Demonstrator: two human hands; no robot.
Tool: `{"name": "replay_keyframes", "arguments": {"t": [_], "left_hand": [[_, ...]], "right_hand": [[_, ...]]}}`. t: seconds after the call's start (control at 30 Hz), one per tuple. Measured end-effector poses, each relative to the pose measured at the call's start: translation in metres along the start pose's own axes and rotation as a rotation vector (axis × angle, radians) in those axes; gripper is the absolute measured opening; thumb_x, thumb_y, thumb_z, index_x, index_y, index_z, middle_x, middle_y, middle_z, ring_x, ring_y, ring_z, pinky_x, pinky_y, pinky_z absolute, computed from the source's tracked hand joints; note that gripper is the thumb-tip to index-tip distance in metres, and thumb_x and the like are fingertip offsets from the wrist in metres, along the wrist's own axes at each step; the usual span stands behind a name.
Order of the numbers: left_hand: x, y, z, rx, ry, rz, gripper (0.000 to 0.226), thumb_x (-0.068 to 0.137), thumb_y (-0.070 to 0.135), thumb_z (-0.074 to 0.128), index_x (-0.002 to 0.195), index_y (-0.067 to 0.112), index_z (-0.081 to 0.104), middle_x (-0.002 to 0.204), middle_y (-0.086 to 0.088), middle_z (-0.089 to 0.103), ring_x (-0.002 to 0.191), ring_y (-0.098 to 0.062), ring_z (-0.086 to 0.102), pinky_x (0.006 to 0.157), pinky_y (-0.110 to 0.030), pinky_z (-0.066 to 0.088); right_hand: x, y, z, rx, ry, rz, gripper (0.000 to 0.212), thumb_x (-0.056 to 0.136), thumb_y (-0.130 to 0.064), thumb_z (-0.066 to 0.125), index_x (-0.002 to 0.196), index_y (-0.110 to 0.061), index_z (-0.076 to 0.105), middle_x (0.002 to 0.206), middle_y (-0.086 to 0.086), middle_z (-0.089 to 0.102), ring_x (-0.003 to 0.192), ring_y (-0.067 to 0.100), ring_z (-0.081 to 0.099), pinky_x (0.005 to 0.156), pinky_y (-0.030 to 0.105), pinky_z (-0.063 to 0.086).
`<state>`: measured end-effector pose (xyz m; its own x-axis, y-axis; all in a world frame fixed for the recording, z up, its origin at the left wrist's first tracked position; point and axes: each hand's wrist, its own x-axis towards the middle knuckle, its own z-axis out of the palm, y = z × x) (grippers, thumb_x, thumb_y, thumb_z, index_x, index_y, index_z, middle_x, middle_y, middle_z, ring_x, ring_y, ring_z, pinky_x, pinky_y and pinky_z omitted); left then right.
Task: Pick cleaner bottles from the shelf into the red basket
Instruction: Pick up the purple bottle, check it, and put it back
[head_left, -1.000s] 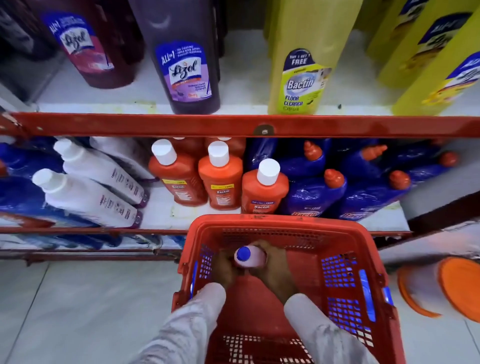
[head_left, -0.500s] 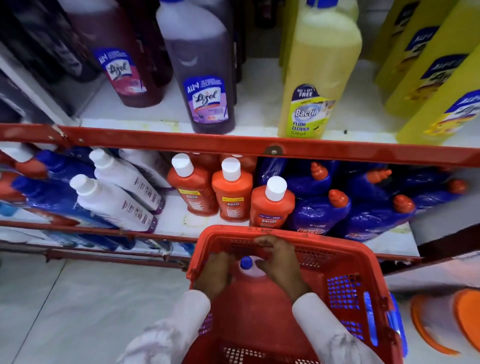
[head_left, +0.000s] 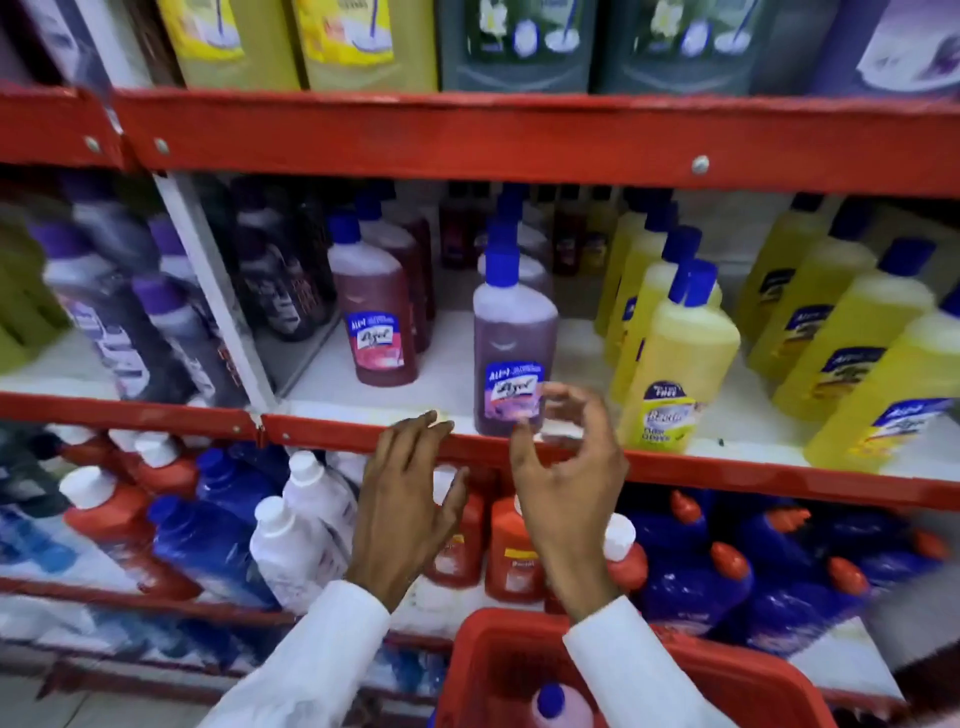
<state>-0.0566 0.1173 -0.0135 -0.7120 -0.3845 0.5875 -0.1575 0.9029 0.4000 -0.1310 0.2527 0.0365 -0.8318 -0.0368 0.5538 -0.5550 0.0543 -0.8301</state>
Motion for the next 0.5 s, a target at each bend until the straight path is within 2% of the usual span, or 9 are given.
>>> {"name": "replay_keyframes", "arguments": {"t": [0.1, 0.2, 0.3, 0.43, 0.5], "left_hand": [[0.009, -0.014, 0.011, 0.035, -0.064, -0.051, 0.056, 0.08, 0.031, 0.066, 0.131, 0.017, 0.049, 0.138, -0.007, 0.054, 0.13, -0.028, 0.042, 0.112, -0.046, 0.035], [0.007, -0.026, 0.018, 0.067, -0.131, -0.059, 0.058, 0.08, 0.034, 0.064, 0.133, 0.018, 0.048, 0.138, -0.007, 0.055, 0.135, -0.027, 0.04, 0.118, -0.046, 0.027], [0.004, -0.032, 0.019, 0.023, -0.132, -0.045, 0.054, 0.083, 0.032, 0.061, 0.134, 0.02, 0.048, 0.138, -0.005, 0.056, 0.135, -0.026, 0.04, 0.118, -0.046, 0.024], [0.007, -0.035, 0.019, -0.016, -0.126, -0.025, 0.051, 0.082, 0.031, 0.055, 0.131, 0.021, 0.049, 0.133, -0.005, 0.059, 0.13, -0.026, 0.044, 0.119, -0.043, 0.019], [0.008, -0.036, 0.02, -0.037, -0.128, -0.02, 0.051, 0.08, 0.031, 0.056, 0.13, 0.021, 0.051, 0.132, -0.003, 0.059, 0.129, -0.025, 0.045, 0.119, -0.043, 0.019]], "right_hand": [[0.019, 0.002, 0.04, -0.137, 0.072, 0.065, 0.08, 0.063, -0.036, 0.08, 0.131, -0.013, 0.045, 0.13, 0.009, 0.057, 0.12, 0.029, 0.053, 0.101, 0.047, 0.048], [0.032, 0.008, 0.069, -0.261, 0.035, 0.162, 0.104, 0.057, -0.045, 0.088, 0.139, -0.009, 0.036, 0.138, 0.015, 0.051, 0.126, 0.036, 0.049, 0.103, 0.052, 0.046], [0.044, 0.017, 0.081, -0.214, 0.033, 0.215, 0.102, 0.056, -0.036, 0.091, 0.137, -0.005, 0.037, 0.133, 0.016, 0.054, 0.122, 0.036, 0.054, 0.099, 0.049, 0.05], [0.061, 0.019, 0.075, -0.062, -0.032, 0.269, 0.094, 0.057, -0.016, 0.092, 0.134, -0.006, 0.039, 0.123, 0.011, 0.057, 0.109, 0.031, 0.06, 0.084, 0.031, 0.051], [0.063, 0.016, 0.068, 0.022, -0.052, 0.281, 0.091, 0.057, -0.014, 0.091, 0.133, -0.009, 0.04, 0.119, 0.007, 0.057, 0.105, 0.029, 0.062, 0.082, 0.033, 0.055]]}}
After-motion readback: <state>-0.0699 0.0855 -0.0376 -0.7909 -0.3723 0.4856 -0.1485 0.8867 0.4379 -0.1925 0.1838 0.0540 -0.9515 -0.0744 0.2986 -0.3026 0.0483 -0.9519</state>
